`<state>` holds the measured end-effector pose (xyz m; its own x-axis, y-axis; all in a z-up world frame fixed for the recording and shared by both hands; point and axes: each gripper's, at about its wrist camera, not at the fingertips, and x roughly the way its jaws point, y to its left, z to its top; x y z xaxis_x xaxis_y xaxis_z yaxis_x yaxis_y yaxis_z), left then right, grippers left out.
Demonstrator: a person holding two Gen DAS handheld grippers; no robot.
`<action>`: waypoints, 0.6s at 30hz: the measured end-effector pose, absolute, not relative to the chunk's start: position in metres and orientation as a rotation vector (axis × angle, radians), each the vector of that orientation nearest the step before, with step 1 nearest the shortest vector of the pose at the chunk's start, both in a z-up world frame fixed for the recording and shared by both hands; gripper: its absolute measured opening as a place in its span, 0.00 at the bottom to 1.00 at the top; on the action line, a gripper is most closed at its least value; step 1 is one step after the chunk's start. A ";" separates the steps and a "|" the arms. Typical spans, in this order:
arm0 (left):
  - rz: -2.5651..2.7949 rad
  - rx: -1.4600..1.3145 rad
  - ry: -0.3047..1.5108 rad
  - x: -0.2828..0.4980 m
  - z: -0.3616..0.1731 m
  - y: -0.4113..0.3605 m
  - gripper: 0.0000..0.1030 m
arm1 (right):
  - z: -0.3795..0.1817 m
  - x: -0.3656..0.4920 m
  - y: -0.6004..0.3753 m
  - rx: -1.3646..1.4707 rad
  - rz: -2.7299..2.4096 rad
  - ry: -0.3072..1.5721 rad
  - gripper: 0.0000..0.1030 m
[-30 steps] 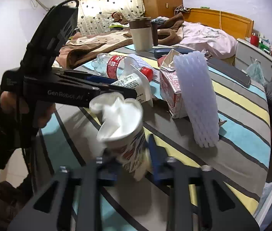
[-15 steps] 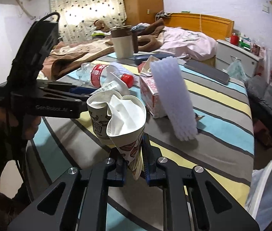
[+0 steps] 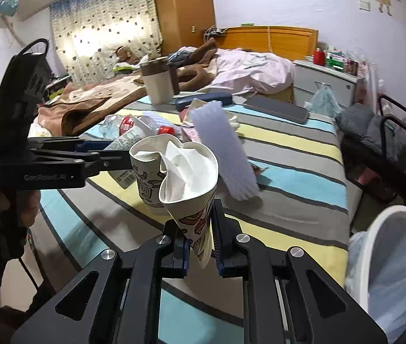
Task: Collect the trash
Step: 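Lift the paper cup with the right gripper while the left gripper grasps the white yogurt cup, then carry both cups over the white bin and open both grippers to drop them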
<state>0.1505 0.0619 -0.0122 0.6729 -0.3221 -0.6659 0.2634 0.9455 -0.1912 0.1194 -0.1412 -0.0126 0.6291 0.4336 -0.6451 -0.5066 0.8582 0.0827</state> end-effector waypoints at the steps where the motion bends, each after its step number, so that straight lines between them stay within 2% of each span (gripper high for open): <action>1: -0.333 -0.074 0.759 0.149 -0.010 0.059 0.49 | -0.012 0.118 -0.144 -0.105 0.533 0.705 0.15; 18: -0.477 0.001 0.706 0.137 0.015 -0.023 0.49 | 0.009 0.100 -0.206 -0.045 0.354 0.652 0.15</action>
